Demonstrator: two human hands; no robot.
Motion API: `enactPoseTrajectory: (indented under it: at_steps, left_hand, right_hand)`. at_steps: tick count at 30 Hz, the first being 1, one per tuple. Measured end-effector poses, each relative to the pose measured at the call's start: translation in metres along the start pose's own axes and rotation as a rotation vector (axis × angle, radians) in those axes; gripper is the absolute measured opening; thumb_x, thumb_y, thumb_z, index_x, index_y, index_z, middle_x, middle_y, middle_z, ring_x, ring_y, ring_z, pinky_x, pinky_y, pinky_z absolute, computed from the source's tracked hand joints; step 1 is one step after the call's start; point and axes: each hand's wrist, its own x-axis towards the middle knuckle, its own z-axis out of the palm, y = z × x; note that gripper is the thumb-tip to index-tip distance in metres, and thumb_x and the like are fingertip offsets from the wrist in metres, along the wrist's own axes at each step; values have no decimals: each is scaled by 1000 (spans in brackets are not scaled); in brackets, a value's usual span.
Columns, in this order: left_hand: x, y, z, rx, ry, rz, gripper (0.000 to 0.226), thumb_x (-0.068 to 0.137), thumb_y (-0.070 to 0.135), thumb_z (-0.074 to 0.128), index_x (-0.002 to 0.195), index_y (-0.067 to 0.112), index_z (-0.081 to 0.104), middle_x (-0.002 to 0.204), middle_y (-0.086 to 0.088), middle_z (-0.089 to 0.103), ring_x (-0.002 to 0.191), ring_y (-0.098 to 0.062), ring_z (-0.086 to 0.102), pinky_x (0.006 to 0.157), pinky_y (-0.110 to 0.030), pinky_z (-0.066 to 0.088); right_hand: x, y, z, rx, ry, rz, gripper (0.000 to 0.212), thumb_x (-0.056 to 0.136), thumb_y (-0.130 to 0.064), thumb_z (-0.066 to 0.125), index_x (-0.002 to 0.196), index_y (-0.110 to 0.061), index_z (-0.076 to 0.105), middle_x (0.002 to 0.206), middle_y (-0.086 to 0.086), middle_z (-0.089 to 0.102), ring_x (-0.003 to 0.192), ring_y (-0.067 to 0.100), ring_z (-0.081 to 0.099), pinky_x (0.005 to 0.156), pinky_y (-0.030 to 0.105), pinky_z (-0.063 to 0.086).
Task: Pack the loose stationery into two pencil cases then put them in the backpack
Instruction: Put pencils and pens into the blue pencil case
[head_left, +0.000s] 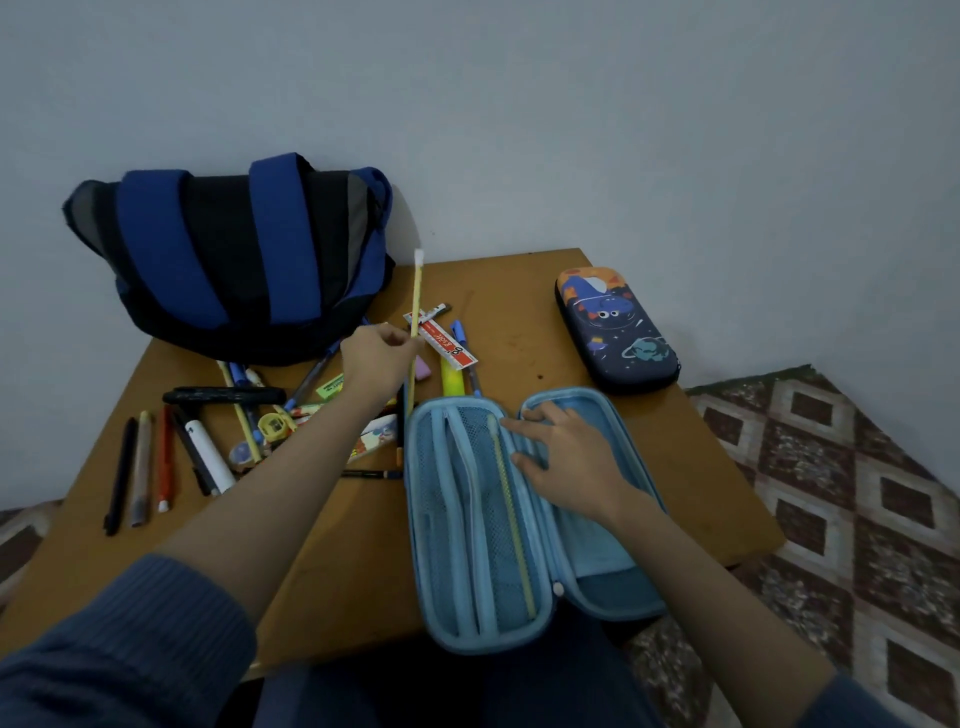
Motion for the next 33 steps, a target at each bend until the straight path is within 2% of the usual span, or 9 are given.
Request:
enactPoseTrajectory:
  at_steps: [3, 7, 11, 16, 20, 24, 28, 31, 33]
  left_hand:
    - [-9, 10, -17, -122, 53, 16, 15, 88, 21, 64, 85, 7, 67, 80, -10, 67, 77, -23, 65, 80, -38, 56]
    - [-29, 19, -39, -275, 114, 42, 8, 87, 13, 64, 92, 8, 60, 84, -12, 65, 69, -20, 66, 70, -30, 58]
    - [-57, 13, -50, -358, 69, 6, 20, 86, 8, 65, 103, 10, 55, 83, -8, 63, 66, -13, 65, 54, -17, 55]
    - [-97, -10, -34, -403, -31, -158, 14, 85, -2, 62, 85, 11, 56, 90, -16, 66, 76, -22, 68, 67, -27, 58]
    - [-117, -18, -23, -504, -105, -308, 11, 84, -4, 62, 90, 3, 56, 86, -13, 64, 71, -20, 67, 58, -20, 57]
    - [-125, -17, -16, -456, -239, -384, 26, 80, -3, 68, 102, 0, 53, 84, -12, 65, 55, -17, 66, 56, -23, 57]
    - [-135, -9, -13, -305, -409, -422, 18, 79, -4, 69, 84, 3, 53, 76, -12, 64, 45, -14, 63, 51, -21, 56]
    - [-139, -9, -9, -158, -499, -397, 13, 84, 2, 65, 73, 1, 59, 70, -13, 66, 48, -16, 64, 56, -24, 58]
    - [-138, -11, -7, -127, -490, -390, 18, 90, 10, 59, 75, 0, 60, 68, -14, 68, 51, -20, 65, 61, -28, 59]
  right_hand:
    - [0, -2, 0, -1, 10, 6, 45, 93, -35, 51, 137, -32, 45, 131, -5, 46, 121, 17, 42, 96, 37, 43]
    - [-1, -4, 1, -11, 13, 11, 45, 93, -35, 51, 137, -31, 45, 131, -3, 46, 121, 17, 43, 96, 37, 43]
    - [-2, -5, 0, -20, 13, 11, 44, 93, -35, 51, 137, -30, 46, 132, -3, 46, 122, 18, 43, 94, 34, 44]
    - [-2, -5, 1, -25, 28, 14, 44, 93, -33, 53, 136, -29, 48, 130, -2, 48, 120, 19, 44, 94, 33, 44]
    - [-2, -6, 2, -27, 33, 14, 44, 93, -32, 52, 136, -28, 47, 130, 0, 49, 118, 21, 45, 93, 34, 44]
    - [-3, -7, 2, -40, 30, 14, 44, 93, -31, 51, 137, -28, 47, 130, 0, 49, 118, 21, 45, 93, 35, 44]
    - [-3, -7, 2, -44, 25, 15, 44, 94, -31, 50, 137, -28, 46, 132, 0, 47, 119, 22, 44, 95, 35, 43]
    - [-3, -7, 0, -43, 15, 15, 44, 94, -31, 50, 137, -28, 45, 132, 0, 47, 120, 22, 43, 95, 34, 43]
    - [-3, -7, 0, -39, 18, 17, 44, 94, -31, 50, 137, -28, 46, 132, -1, 47, 120, 21, 43, 95, 34, 43]
